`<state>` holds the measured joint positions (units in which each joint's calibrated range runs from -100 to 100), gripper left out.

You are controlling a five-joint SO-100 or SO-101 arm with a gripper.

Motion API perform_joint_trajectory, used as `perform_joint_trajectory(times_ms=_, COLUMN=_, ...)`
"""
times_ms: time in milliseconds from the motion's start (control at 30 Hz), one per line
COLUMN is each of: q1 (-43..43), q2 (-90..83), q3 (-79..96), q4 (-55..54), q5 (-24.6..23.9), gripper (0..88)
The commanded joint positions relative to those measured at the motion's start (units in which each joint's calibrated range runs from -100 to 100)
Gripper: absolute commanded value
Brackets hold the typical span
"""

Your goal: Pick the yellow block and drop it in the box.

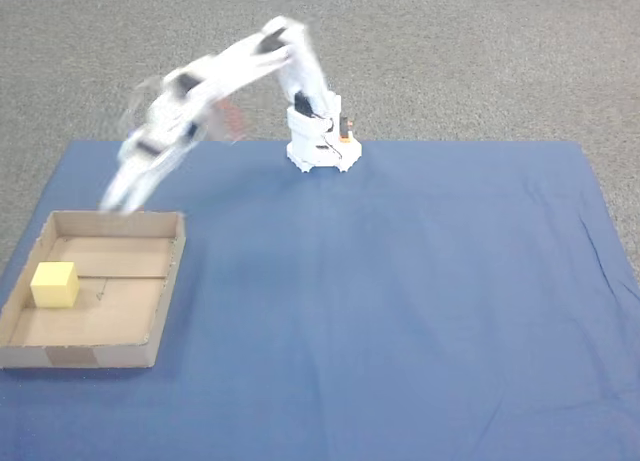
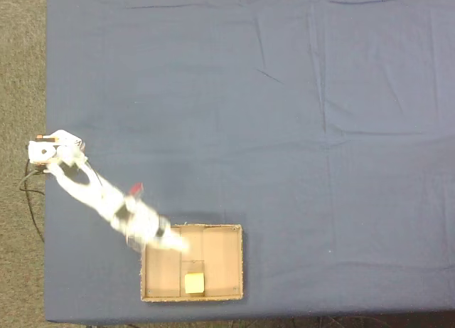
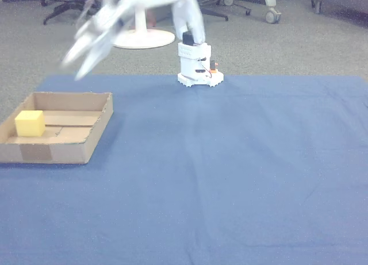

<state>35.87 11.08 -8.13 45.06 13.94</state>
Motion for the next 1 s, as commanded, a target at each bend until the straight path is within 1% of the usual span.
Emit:
perform_joint_trajectory(times_ms=0, q1=-17.6, q2=-39.3, q3=22.8, q4=-0.3, q5=-1.0, gripper=16.4)
perform_joint_trajectory(times_ms=67, q1=-29.8, q2=-59.7, q3=40.2, q4=-0.4, q5=-1.6, gripper=0.3)
perform_joint_trajectory(times_ms=100, q1=-34.0, q2=-69.2, q3=48.8, q4=0.2, q5=-4.0, gripper=0.3)
perform_joint_trajectory(times_ms=133, q1=-36.1, q2=-77.0, q3=56.2, q4=0.8, q5=-7.0, gripper=0.3)
perform_joint_trajectory(times_ms=200, q1=-36.9, q2=-91.7, q3=73.8, q4=-0.2, q5=-13.4, gripper=0.3)
perform_joint_trajectory(times_ms=267, q1=-37.4, q2=-101.4, q3=88.7, q4=-1.7, q5=-14.7, gripper=0.2)
perform_joint_trajectory(times_ms=333, q1=-36.5, q2=-106.4, q3=98.3, q4=-2.4, q5=-14.6, gripper=0.2)
perform_joint_trajectory(times_ms=367, q1=-36.1, q2=-108.0, q3=101.9, q4=-3.3, q5=-13.9, gripper=0.2)
perform_joint_trajectory(times_ms=400, q1=-36.4, q2=-108.6, q3=105.2, q4=-5.1, q5=-12.2, gripper=0.2)
perform_joint_trajectory(times_ms=433, q1=-36.5, q2=-108.7, q3=107.9, q4=-6.2, q5=-10.8, gripper=0.2)
perform_joint_trajectory(times_ms=467, q1=-37.1, q2=-108.7, q3=107.9, q4=-4.5, q5=-10.2, gripper=0.2)
perform_joint_trajectory(times_ms=733, q1=-40.4, q2=-108.6, q3=107.9, q4=2.6, q5=-9.6, gripper=0.2)
perform_joint_trajectory(times_ms=833, q1=-38.7, q2=-108.6, q3=107.9, q4=2.7, q5=-10.4, gripper=0.2)
perform_joint_trajectory(times_ms=867, q1=-38.2, q2=-108.6, q3=107.9, q4=2.7, q5=-11.2, gripper=0.2)
perform_joint_trajectory(times_ms=933, q1=-34.7, q2=-108.7, q3=107.9, q4=2.8, q5=-14.5, gripper=0.2)
perform_joint_trajectory(times_ms=967, q1=-34.7, q2=-108.7, q3=107.9, q4=2.8, q5=-14.4, gripper=0.2)
